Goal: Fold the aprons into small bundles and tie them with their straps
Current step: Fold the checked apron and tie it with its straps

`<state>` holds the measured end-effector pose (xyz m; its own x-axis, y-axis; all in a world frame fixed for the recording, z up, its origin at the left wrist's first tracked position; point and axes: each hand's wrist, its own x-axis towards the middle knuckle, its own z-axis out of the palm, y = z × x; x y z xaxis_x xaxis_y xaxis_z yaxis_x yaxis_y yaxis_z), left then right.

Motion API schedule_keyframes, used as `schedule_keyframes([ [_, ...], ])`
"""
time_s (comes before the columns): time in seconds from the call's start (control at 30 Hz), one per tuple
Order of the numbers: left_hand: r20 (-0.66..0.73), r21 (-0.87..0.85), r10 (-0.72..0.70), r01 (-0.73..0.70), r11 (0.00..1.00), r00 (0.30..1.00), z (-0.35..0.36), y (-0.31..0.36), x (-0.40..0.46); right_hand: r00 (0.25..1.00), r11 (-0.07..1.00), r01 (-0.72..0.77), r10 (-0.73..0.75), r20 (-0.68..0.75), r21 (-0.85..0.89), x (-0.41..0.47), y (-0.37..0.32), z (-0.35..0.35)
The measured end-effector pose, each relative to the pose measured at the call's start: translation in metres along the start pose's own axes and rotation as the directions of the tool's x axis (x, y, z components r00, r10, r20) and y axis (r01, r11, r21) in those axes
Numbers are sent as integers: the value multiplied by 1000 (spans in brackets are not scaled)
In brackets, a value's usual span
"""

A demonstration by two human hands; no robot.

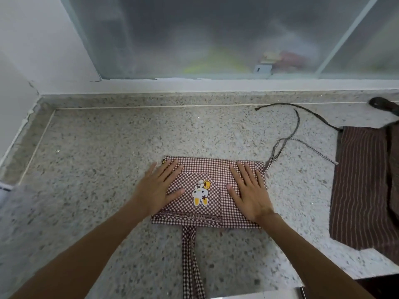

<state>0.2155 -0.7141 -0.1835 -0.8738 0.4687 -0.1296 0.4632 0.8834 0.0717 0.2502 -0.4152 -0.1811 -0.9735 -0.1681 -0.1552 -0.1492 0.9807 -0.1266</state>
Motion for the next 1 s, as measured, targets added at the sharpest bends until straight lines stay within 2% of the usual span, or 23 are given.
schedule_keyframes([
  [0.1,1,-64,-9,9,998,1000,-3,6,0,997,997,73,-73,17,-9,14,10,-4],
  [0.23,16,-191,10,-7,982,1000,-42,-5,16,986,980,138,-122,113,-145,33,13,-39],
  [0.3,5,-286,-56,55,956,998,-61,-19,28,989,978,146,-145,23,-147,26,-19,-59],
  [0.37,16,-351,-165,160,922,986,-73,-28,38,965,978,203,-207,-161,-41,10,-69,-68],
  [0.4,89,-362,-204,223,905,975,-77,-31,42,969,974,219,-210,-132,52,0,-96,-73],
  [0.47,282,-335,-206,297,894,937,-85,-32,46,985,982,120,-136,103,148,-10,-146,-77],
  [0.5,340,-314,-188,299,901,922,-86,-30,50,969,990,56,-85,232,127,-9,-164,-75],
  [0.57,395,-312,-167,303,900,903,-88,-31,55,929,997,-51,24,369,65,0,-190,-69],
  [0.7,470,-317,-160,335,887,868,-84,-38,65,887,993,-115,105,450,-5,18,-213,-57],
  [0.83,531,-325,-165,380,866,831,-85,-42,67,899,995,-98,86,428,6,20,-215,-61],
  [0.93,556,-382,-180,442,812,812,-97,-41,73,898,962,-190,89,432,198,15,-198,-76],
  [1.0,542,-449,-201,484,751,816,-116,-32,80,893,860,-289,84,442,421,8,-174,-94],
])
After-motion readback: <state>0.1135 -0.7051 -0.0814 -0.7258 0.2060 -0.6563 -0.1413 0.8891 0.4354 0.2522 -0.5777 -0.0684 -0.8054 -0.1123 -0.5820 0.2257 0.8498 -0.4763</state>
